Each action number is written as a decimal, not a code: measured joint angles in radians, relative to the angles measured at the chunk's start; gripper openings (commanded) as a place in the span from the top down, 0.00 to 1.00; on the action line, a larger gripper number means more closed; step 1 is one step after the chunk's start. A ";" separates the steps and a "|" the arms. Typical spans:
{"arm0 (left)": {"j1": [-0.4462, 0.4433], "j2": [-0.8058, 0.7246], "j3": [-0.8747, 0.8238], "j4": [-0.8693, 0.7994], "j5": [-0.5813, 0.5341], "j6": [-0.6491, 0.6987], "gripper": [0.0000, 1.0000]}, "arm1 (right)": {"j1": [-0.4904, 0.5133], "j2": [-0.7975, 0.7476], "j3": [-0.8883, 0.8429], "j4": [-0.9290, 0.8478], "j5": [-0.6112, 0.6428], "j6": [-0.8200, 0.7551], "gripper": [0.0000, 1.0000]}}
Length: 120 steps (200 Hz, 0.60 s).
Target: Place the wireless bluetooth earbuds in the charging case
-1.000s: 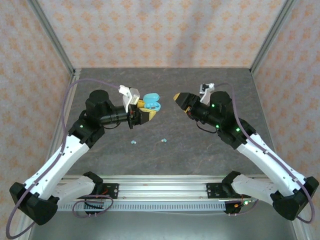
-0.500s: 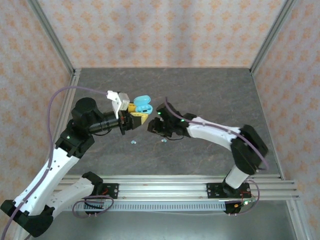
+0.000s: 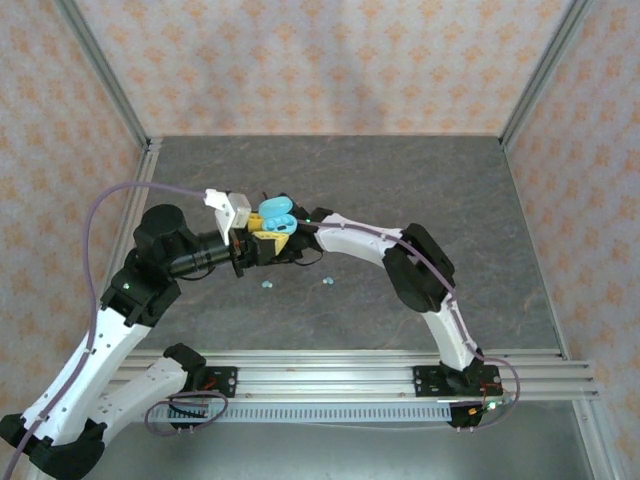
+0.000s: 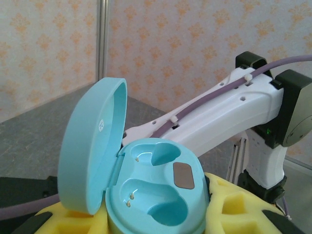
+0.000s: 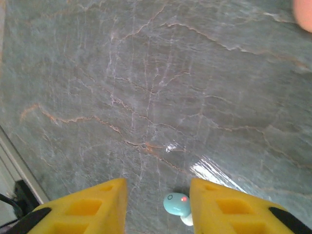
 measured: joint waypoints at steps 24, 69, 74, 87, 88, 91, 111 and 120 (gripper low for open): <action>0.000 -0.005 -0.009 0.000 -0.004 -0.006 0.97 | 0.016 0.056 0.087 -0.068 -0.019 -0.098 0.55; 0.000 -0.005 -0.011 0.000 -0.005 -0.006 0.97 | 0.047 0.130 0.198 -0.201 -0.027 -0.266 0.51; 0.000 -0.005 -0.011 0.000 -0.005 -0.006 0.97 | 0.050 0.137 0.209 -0.217 -0.023 -0.282 0.51; 0.000 -0.005 -0.011 0.000 -0.008 -0.006 0.97 | 0.056 0.151 0.232 -0.250 -0.013 -0.317 0.51; 0.000 -0.005 -0.011 0.000 -0.008 -0.006 0.97 | 0.057 0.152 0.235 -0.254 -0.010 -0.321 0.51; 0.000 -0.005 -0.011 0.000 -0.009 -0.006 0.97 | 0.059 0.154 0.240 -0.261 -0.008 -0.327 0.51; 0.000 -0.005 -0.011 0.000 -0.012 -0.006 0.97 | 0.068 0.172 0.266 -0.304 0.018 -0.370 0.51; 0.000 -0.005 -0.011 0.000 -0.015 -0.006 0.97 | 0.072 0.178 0.271 -0.322 0.029 -0.387 0.51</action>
